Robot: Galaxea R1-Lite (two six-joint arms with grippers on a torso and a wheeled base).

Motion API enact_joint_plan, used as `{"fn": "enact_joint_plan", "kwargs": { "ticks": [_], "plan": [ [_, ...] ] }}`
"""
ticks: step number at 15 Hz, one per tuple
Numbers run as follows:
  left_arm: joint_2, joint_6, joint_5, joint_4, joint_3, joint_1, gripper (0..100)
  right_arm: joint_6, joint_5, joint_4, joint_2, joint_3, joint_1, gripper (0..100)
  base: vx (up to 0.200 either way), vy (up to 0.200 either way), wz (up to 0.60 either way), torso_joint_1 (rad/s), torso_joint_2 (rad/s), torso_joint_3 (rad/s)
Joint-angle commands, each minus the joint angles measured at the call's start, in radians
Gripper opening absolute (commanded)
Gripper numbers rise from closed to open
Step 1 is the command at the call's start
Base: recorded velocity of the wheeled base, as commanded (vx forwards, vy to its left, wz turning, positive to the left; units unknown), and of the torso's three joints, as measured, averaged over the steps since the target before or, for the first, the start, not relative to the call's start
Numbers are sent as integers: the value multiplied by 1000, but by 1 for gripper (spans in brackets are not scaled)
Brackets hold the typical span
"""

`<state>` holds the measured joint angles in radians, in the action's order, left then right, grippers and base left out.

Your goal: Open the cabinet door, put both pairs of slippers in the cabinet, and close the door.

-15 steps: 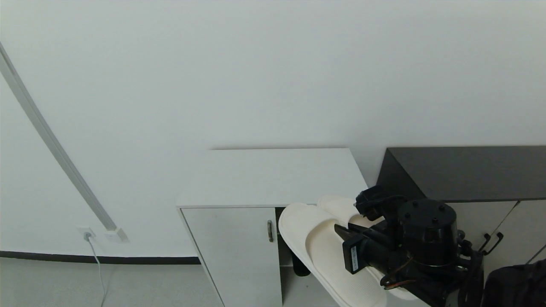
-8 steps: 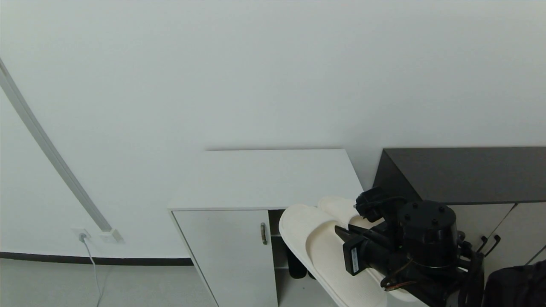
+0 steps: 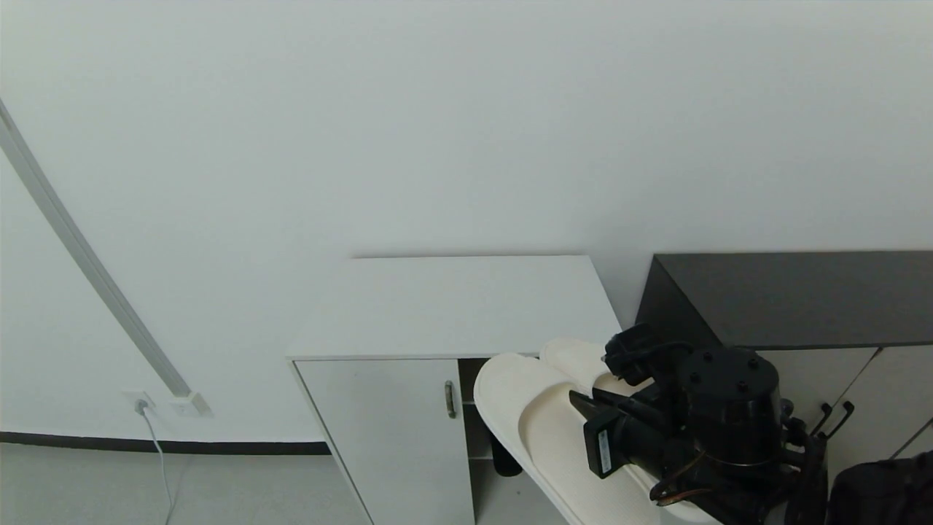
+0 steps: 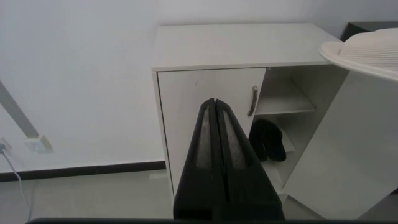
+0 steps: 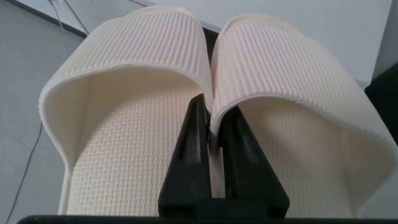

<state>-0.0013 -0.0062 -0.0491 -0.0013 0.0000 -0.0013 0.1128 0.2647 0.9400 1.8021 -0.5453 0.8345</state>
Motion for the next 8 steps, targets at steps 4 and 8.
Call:
{"fn": "enact_joint_plan", "kwargs": {
  "ticks": [4, 8],
  "plan": [
    [1, 0, 0, 0, 0, 0, 0, 1, -1, 0, 5, 8, 17, 0, 0, 0, 0, 0, 0, 0],
    [1, 0, 0, 0, 0, 0, 0, 1, -1, 0, 5, 15, 18, 0, 0, 0, 0, 0, 0, 0]
  ]
}}
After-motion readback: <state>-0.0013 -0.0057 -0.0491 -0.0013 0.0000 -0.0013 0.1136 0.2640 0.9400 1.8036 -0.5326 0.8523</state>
